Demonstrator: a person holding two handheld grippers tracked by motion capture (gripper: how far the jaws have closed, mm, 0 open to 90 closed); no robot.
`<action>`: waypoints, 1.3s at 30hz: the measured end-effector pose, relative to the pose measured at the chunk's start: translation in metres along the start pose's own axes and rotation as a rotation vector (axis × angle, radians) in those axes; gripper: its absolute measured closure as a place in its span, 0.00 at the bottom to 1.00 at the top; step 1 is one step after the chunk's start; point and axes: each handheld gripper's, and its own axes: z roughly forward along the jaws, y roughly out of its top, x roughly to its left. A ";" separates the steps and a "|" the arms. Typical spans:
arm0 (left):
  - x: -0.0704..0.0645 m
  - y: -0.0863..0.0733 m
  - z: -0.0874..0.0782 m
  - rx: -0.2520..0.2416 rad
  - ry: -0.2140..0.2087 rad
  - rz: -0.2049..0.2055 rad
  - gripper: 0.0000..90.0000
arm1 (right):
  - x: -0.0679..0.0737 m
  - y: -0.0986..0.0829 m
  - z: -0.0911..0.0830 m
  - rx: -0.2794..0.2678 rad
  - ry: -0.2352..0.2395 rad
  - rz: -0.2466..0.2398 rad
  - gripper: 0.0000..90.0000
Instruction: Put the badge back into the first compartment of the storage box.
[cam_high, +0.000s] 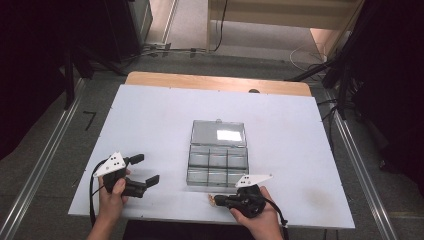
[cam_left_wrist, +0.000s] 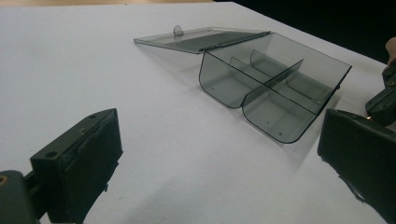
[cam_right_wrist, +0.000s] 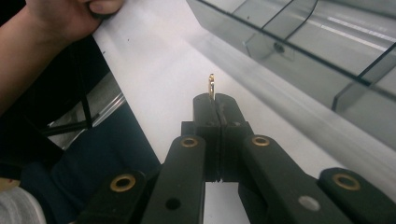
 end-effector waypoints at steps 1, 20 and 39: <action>0.000 0.000 0.000 -0.002 -0.003 0.001 0.00 | 0.001 0.001 -0.001 -0.004 -0.001 0.001 0.97; -0.004 -0.001 0.000 0.001 -0.003 0.036 0.00 | 0.010 0.014 -0.017 -0.052 -0.023 0.010 0.97; -0.006 -0.001 0.001 0.009 0.003 0.046 0.00 | 0.013 0.029 -0.020 -0.070 -0.007 0.012 0.97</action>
